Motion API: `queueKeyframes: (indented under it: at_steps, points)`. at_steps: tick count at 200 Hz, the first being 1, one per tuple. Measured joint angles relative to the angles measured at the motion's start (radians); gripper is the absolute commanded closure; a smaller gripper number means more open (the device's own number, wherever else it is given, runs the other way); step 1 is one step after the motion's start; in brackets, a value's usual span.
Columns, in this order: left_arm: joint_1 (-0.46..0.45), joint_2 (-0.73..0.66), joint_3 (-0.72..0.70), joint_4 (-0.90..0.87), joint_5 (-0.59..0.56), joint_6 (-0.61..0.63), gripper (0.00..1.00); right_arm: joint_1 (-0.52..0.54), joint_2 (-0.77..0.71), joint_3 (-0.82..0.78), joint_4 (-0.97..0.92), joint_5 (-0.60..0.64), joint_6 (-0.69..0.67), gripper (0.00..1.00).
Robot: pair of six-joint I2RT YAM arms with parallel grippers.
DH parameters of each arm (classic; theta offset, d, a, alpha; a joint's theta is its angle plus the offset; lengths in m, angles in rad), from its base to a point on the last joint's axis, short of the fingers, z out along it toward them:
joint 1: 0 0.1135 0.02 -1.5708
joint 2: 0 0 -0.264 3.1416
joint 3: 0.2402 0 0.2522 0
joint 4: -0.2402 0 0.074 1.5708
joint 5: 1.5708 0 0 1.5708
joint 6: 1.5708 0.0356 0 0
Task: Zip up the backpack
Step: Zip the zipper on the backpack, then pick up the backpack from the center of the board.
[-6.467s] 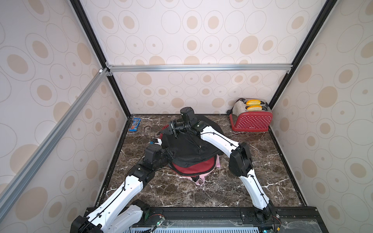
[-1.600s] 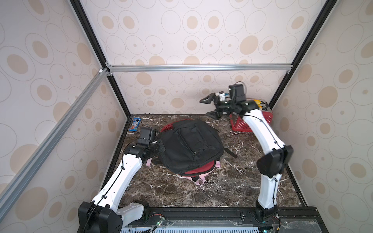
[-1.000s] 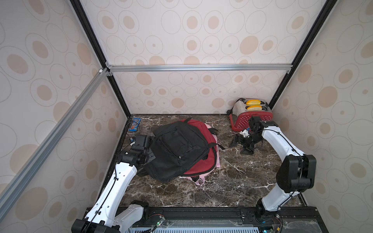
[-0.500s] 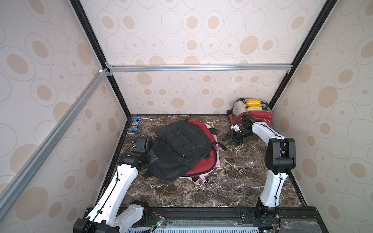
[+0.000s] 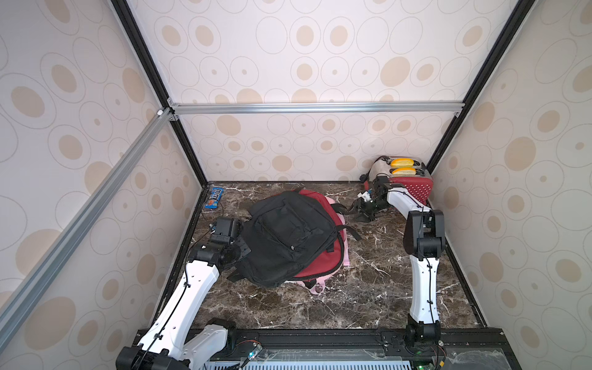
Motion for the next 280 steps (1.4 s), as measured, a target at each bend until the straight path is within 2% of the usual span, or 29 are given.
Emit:
queueKeyframes:
  at_steps: [45,90,96,110,131,149,168,194,228,255,280]
  points:
    - [0.0,0.021,0.0,0.01,0.001,-0.002,1.0,0.039,0.024,-0.037,0.013,-0.008,0.006,0.44]
    - [0.0,0.026,0.0,0.013,0.006,-0.002,1.0,0.045,0.019,-0.082,0.085,-0.076,0.051,0.45]
    - [0.0,0.026,0.0,0.013,0.008,-0.003,1.0,0.046,0.019,-0.09,0.108,-0.09,0.067,0.48]
    - [0.0,0.026,0.0,0.013,0.009,-0.003,1.0,0.048,0.023,-0.117,0.181,-0.13,0.112,0.63]
    - [0.0,0.026,0.0,0.013,0.009,-0.003,1.0,0.05,0.023,-0.216,0.36,-0.21,0.239,1.0]
    - [0.0,0.026,0.0,0.016,0.008,-0.003,1.0,0.046,0.016,-0.287,0.49,-0.27,0.343,1.0]
    - [0.0,0.026,0.0,0.03,0.008,-0.008,1.0,0.043,-0.015,-0.333,0.539,-0.275,0.381,1.0]
    - [0.0,0.042,0.0,0.053,0.008,-0.027,1.0,0.055,-0.098,-0.261,0.322,-0.159,0.26,1.0]
    - [0.001,0.085,0.015,0.053,-0.01,-0.056,1.0,0.119,-0.231,-0.062,0.002,0.12,0.062,1.0]
    - [0.002,0.116,0.064,0.035,-0.044,-0.076,1.0,0.225,-0.313,0.093,-0.212,0.369,-0.045,1.0]
    - [0.007,0.12,0.082,0.026,-0.075,-0.092,1.0,0.349,-0.329,0.236,-0.381,0.576,-0.095,1.0]
